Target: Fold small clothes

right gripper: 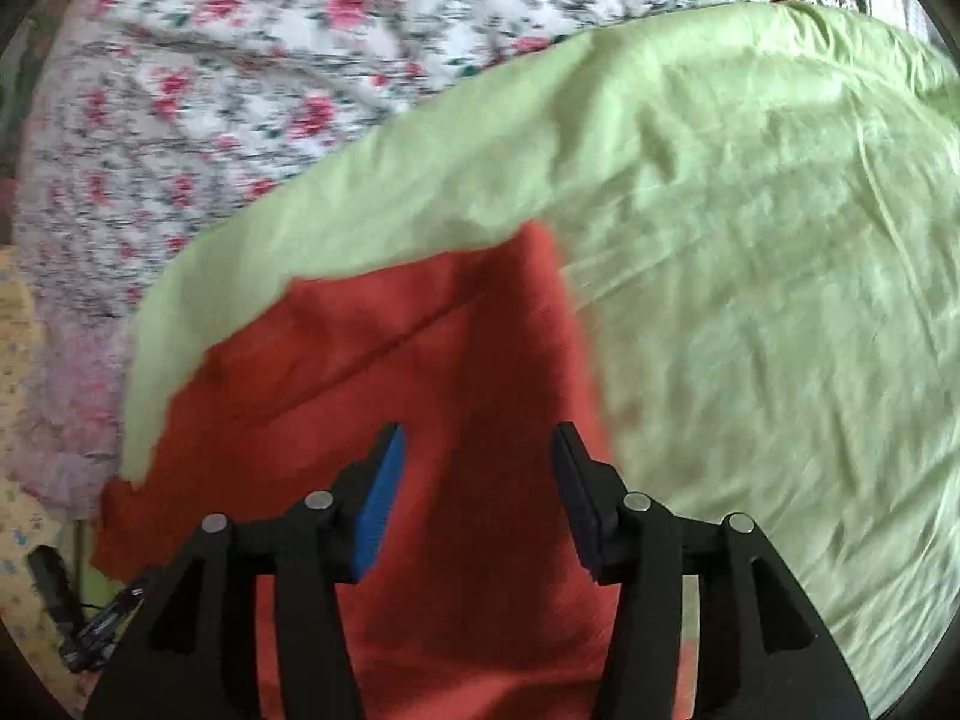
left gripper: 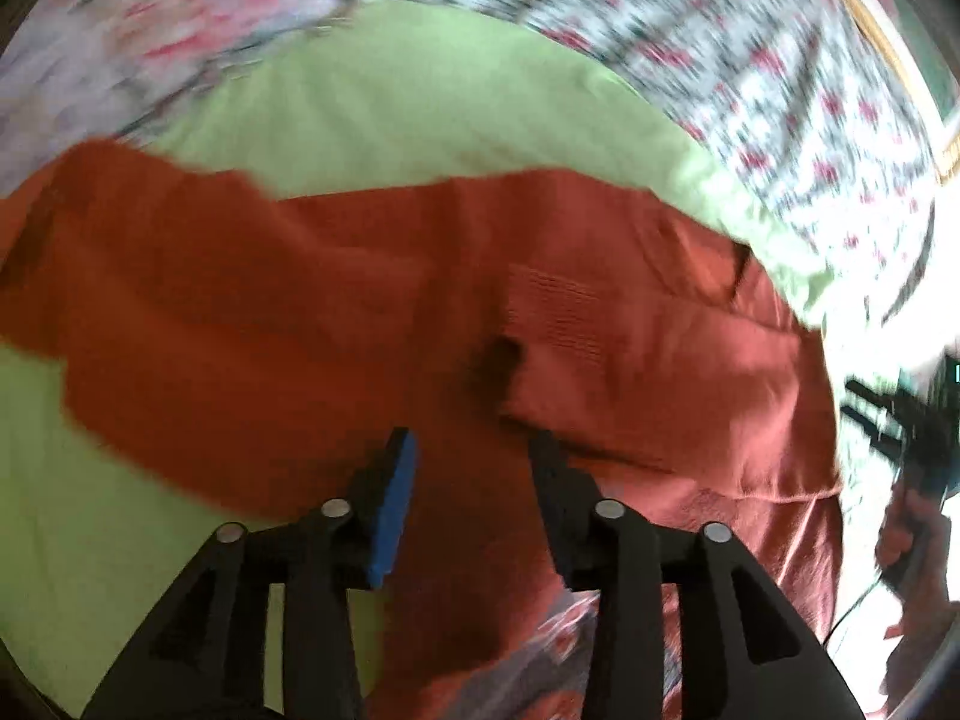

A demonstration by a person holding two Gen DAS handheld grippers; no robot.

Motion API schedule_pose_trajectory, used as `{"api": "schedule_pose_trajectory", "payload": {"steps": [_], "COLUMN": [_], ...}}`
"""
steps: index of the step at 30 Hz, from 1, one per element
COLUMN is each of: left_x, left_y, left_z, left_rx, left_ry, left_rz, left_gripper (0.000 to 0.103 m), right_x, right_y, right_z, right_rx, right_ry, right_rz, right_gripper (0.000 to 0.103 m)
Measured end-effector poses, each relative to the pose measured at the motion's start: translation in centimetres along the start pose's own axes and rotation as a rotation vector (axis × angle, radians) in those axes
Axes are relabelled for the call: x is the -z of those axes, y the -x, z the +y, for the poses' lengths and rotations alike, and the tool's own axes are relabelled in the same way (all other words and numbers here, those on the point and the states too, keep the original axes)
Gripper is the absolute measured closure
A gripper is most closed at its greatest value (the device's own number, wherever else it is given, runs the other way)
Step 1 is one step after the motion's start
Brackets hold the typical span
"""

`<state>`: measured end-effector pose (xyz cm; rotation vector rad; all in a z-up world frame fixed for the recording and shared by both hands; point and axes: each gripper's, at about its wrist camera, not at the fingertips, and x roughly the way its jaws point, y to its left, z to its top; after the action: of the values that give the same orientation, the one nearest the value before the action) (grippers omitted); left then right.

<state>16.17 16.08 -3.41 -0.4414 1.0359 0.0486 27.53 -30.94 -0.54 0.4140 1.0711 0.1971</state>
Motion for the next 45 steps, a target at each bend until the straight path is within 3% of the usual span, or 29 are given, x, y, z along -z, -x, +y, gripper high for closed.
{"api": "schedule_pose_trajectory", "payload": {"steps": [5, 7, 10, 16, 21, 24, 26, 28, 30, 32, 35, 39, 45], "left_x": [1.0, 1.1, 0.6, -3.1, -6.7, -7.9, -8.3, -8.6, -9.1, -9.3, -9.2, -8.4, -6.4], "left_y": [3.2, 4.5, 6.4, 8.2, 5.4, 3.7, 3.4, 3.7, 4.3, 5.1, 7.3, 11.0, 12.6], "left_z": [7.2, 10.4, 14.1, 19.2, 21.5, 23.1, 23.9, 24.7, 25.4, 25.3, 24.4, 21.3, 9.6], "left_rx": [-0.072, -0.131, -0.259, -0.604, -0.772, -0.809, -0.791, -0.714, -0.649, -0.61, -0.464, -0.195, 0.111], "left_ry": [0.177, 0.23, 0.259, 0.171, 0.047, 0.036, 0.044, 0.06, 0.078, 0.074, 0.088, 0.128, 0.043], "left_rz": [-0.051, -0.072, -0.108, -0.132, -0.054, 0.002, 0.007, 0.01, 0.013, 0.016, -0.012, -0.063, -0.061], "left_gripper": [0.047, 0.046, 0.034, 0.02, 0.02, 0.019, 0.021, 0.044, 0.083, 0.097, 0.1, 0.1, 0.102], "right_x": [3.5, 4.8, 6.6, 8.7, 8.7, 8.5, 8.4, 8.3, 8.2, 8.2, 8.3, 8.7, 8.9], "right_y": [0.4, 0.4, 0.0, -0.5, -0.9, -1.0, -1.1, -1.3, -1.3, -1.4, -1.3, -1.1, -0.3], "right_z": [4.3, 5.5, 7.2, 8.8, 9.1, 9.1, 9.0, 8.9, 8.9, 9.0, 9.6, 10.4, 10.2], "right_rx": [-0.085, -0.091, -0.11, -0.134, -0.132, -0.128, -0.127, -0.121, -0.117, -0.115, -0.129, -0.148, -0.167], "right_ry": [0.063, 0.097, 0.131, 0.133, 0.112, 0.098, 0.088, 0.072, 0.067, 0.072, 0.084, 0.109, 0.098], "right_rz": [0.047, 0.072, 0.115, 0.164, 0.169, 0.173, 0.175, 0.177, 0.173, 0.17, 0.165, 0.156, 0.141], "right_gripper": [0.051, 0.051, 0.051, 0.051, 0.051, 0.051, 0.051, 0.051, 0.051, 0.051, 0.051, 0.051, 0.051]}}
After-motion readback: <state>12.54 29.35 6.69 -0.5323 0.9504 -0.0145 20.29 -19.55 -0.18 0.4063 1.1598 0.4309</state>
